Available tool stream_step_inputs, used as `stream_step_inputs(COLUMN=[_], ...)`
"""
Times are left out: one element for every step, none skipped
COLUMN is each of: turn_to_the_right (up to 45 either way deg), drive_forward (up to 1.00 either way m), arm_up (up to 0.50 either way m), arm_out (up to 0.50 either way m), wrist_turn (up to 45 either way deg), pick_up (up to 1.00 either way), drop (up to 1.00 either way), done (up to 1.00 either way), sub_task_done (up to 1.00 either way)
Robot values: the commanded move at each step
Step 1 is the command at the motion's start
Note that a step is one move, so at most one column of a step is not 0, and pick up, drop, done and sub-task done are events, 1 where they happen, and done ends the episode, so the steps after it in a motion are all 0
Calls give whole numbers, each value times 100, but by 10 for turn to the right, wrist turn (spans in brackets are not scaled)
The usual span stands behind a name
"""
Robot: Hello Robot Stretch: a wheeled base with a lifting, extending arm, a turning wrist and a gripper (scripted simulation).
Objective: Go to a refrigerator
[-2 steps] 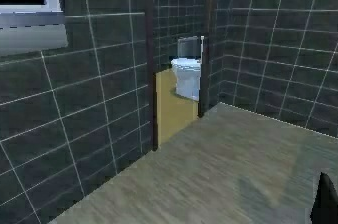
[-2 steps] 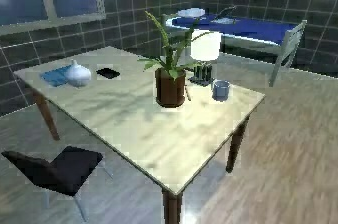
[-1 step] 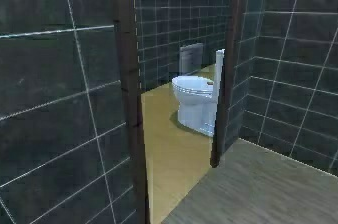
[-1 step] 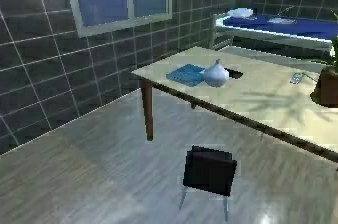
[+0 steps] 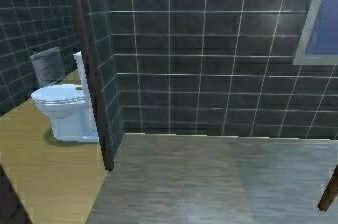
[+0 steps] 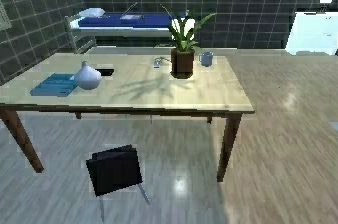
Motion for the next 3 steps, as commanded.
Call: stream_step_inputs(turn_to_the_right=[0,-330,0], drive_forward=[75,0,30], arm_up=[0,0,0], arm_out=[0,0,0], wrist_turn=[0,0,0], pick_up=[0,0,0], drop=[0,0,0], done=[0,0,0], sub_task_done=[0,0,0])
